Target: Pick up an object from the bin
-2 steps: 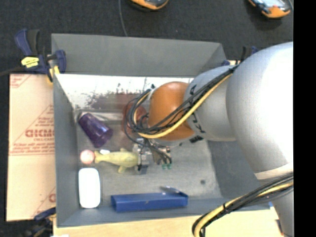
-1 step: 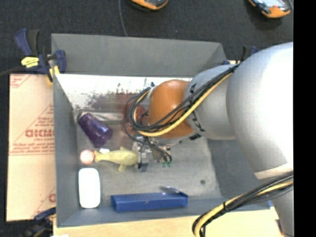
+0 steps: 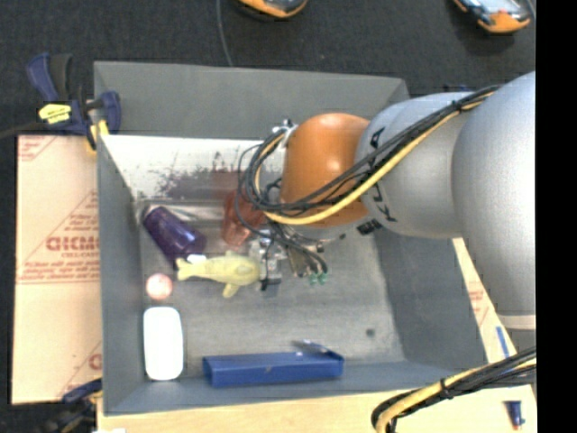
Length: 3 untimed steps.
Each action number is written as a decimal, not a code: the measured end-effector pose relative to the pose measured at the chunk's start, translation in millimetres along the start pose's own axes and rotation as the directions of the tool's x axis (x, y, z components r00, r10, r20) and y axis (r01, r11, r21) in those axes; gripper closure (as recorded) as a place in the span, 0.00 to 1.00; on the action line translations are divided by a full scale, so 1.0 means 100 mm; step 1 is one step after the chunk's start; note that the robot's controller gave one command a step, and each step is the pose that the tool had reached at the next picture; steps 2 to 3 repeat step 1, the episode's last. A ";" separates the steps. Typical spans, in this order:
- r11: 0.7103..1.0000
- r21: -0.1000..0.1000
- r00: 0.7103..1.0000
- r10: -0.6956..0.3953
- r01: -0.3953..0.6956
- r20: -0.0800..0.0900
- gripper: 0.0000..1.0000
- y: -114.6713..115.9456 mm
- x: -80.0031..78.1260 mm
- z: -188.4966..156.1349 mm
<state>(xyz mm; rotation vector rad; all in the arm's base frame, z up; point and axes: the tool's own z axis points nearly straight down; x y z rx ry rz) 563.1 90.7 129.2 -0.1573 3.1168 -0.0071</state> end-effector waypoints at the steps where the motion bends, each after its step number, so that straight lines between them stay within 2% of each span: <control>1: 0.999 -0.001 0.999 0.053 -0.053 -0.002 1.00 -0.06 0.05 -0.67; 3: 0.999 -0.001 0.999 0.053 -0.053 -0.002 1.00 -0.06 0.05 -0.67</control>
Offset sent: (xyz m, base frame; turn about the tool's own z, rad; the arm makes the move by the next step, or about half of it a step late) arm 0.0075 0.0089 0.2611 -0.2338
